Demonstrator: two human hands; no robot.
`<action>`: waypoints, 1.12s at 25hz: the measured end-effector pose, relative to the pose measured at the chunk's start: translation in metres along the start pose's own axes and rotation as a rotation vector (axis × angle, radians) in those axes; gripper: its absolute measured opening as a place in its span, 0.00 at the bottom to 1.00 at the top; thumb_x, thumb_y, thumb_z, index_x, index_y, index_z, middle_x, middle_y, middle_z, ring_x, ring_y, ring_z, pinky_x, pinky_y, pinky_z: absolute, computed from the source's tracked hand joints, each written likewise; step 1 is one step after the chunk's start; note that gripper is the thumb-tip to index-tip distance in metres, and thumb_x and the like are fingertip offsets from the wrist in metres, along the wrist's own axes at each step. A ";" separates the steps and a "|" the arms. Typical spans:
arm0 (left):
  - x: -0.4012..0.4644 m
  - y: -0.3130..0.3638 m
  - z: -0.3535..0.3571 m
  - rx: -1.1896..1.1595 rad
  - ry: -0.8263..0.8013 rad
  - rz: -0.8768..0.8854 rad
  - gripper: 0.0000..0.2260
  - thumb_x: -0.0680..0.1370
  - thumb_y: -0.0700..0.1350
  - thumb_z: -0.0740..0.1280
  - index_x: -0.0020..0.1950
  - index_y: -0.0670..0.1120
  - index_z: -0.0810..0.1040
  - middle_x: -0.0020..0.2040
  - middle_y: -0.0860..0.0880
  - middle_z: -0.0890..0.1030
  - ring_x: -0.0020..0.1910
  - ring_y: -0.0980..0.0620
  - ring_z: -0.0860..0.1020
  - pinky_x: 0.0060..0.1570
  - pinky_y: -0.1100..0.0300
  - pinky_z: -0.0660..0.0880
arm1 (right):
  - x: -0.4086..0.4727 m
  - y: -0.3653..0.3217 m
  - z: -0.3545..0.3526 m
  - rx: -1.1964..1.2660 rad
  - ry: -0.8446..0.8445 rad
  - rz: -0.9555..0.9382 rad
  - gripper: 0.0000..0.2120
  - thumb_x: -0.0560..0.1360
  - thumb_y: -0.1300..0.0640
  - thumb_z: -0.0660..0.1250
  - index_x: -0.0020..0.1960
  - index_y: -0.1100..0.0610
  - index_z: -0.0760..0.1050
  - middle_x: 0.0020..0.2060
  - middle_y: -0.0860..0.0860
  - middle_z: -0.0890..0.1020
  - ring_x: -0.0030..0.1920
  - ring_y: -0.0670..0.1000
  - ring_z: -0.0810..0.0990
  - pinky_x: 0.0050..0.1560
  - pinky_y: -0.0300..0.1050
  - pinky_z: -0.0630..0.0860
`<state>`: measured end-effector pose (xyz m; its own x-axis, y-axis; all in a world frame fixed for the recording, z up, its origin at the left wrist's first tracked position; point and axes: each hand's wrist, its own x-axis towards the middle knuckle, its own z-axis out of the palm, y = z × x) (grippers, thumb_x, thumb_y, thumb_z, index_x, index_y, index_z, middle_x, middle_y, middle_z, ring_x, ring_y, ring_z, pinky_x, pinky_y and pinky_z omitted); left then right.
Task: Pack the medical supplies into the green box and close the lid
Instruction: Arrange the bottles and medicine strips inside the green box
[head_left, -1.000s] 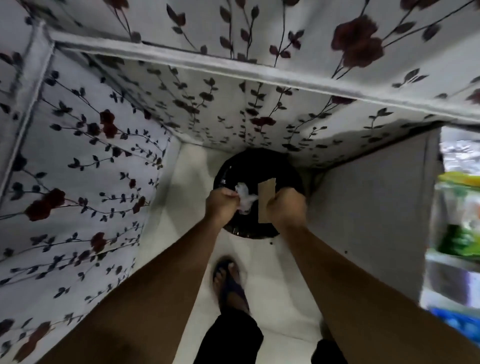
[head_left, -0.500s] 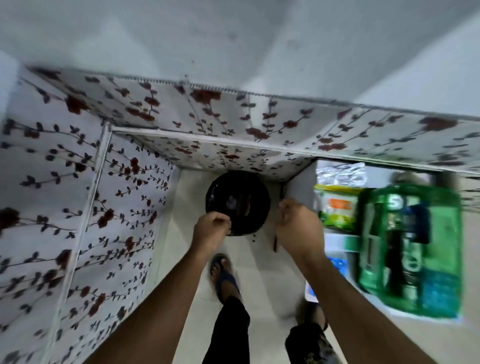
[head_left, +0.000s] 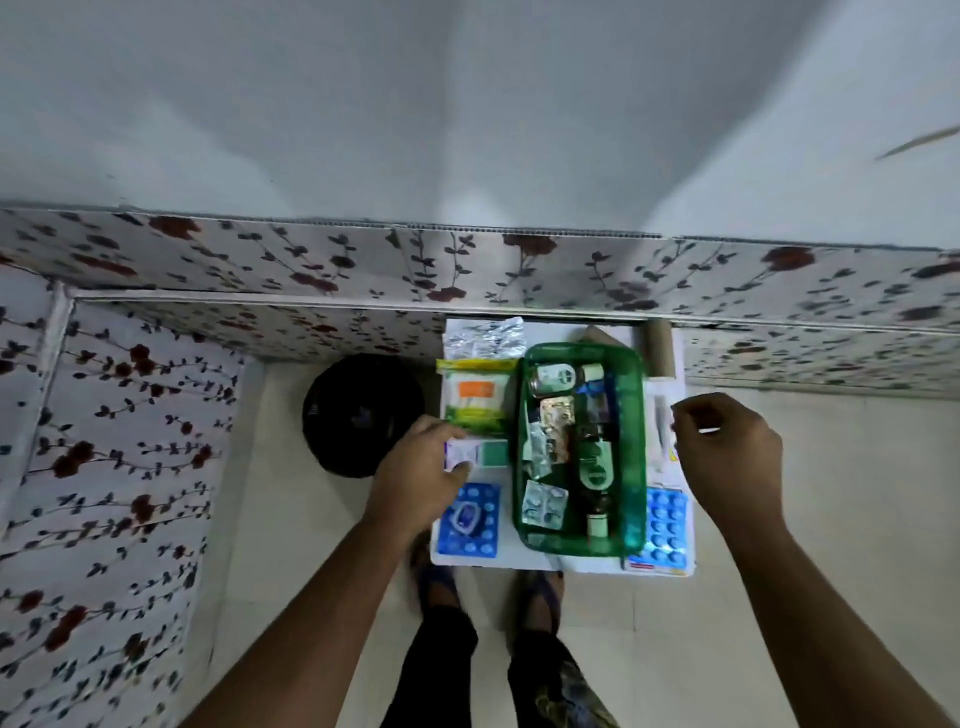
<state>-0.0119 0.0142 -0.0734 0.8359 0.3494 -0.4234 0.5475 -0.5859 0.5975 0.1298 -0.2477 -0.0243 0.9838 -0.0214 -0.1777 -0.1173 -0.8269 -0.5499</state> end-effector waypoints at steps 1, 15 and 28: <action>0.001 -0.003 0.006 0.084 0.018 0.046 0.16 0.71 0.45 0.73 0.59 0.47 0.79 0.55 0.50 0.75 0.46 0.49 0.79 0.46 0.54 0.77 | 0.008 0.016 0.005 -0.030 -0.031 0.046 0.05 0.73 0.57 0.67 0.48 0.53 0.81 0.42 0.51 0.85 0.46 0.57 0.82 0.43 0.43 0.69; -0.003 0.004 0.009 0.341 0.119 0.108 0.16 0.65 0.53 0.74 0.52 0.55 0.79 0.43 0.55 0.78 0.46 0.50 0.74 0.33 0.59 0.68 | 0.044 0.091 0.067 -0.058 -0.155 0.213 0.15 0.71 0.53 0.70 0.56 0.55 0.77 0.48 0.55 0.86 0.47 0.57 0.82 0.43 0.44 0.72; 0.000 0.132 0.046 0.389 -0.096 0.154 0.26 0.71 0.53 0.72 0.66 0.48 0.69 0.33 0.51 0.75 0.32 0.49 0.75 0.33 0.59 0.67 | 0.024 0.100 0.036 0.209 -0.074 0.294 0.09 0.70 0.53 0.72 0.49 0.51 0.77 0.38 0.43 0.81 0.40 0.48 0.80 0.41 0.42 0.71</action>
<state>0.0591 -0.0968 -0.0260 0.8892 0.1770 -0.4219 0.3455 -0.8643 0.3655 0.1367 -0.3108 -0.1127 0.8923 -0.1941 -0.4076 -0.4266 -0.6583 -0.6203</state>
